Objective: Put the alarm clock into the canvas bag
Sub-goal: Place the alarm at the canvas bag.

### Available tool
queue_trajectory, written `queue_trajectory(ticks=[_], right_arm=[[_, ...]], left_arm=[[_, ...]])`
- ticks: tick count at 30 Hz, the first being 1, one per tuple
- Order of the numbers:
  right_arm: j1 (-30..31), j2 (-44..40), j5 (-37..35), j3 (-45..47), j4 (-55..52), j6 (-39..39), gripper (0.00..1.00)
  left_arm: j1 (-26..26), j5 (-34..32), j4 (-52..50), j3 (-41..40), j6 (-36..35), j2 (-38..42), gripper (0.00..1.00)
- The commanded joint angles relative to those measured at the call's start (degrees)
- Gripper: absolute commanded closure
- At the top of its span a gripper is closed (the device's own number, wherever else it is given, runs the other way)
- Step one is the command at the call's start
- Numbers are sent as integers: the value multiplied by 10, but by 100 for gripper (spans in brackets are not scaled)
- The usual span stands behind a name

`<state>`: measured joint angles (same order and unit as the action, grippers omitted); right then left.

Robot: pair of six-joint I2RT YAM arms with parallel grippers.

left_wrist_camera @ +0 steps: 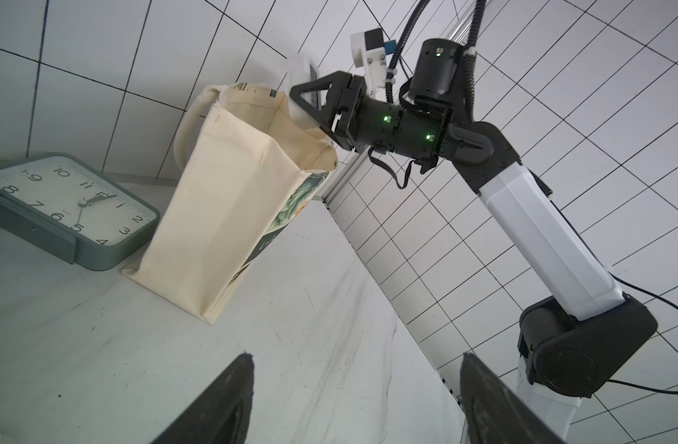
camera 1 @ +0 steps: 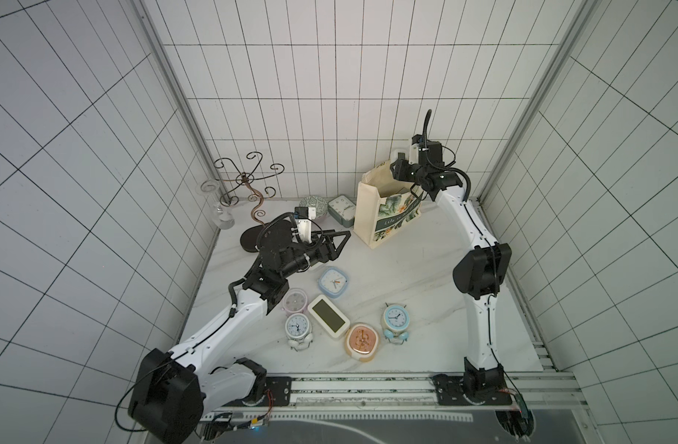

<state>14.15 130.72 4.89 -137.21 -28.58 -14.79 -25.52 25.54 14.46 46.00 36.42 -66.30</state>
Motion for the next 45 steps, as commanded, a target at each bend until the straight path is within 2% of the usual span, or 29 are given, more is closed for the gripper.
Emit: queue_trajectory(ticks=[1,8,21,27,29,33,41,45], right_arm=[[-3,2,-10,-14,-18,-1,58],[2,20,13,41,-72,47,58],[12,97,34,3,-183,134,53],[13,108,30,-7,-195,150,39],[16,102,31,-16,-195,151,32],[26,70,21,-34,-187,151,1],[28,-55,23,-19,-168,131,0],[28,-145,10,54,-149,121,0]], left_arm=[[-1,-23,-8,0,-15,0,18],[-1,-22,-8,-1,-17,-16,18],[-2,-21,-5,-6,-15,-21,18],[-2,-18,-5,-5,-18,-23,18],[-2,-18,-5,-3,-18,-24,18],[-2,-21,-7,-3,-18,-21,18],[-2,-57,-59,-8,-37,3,17],[-2,-58,-61,-31,-39,21,16]])
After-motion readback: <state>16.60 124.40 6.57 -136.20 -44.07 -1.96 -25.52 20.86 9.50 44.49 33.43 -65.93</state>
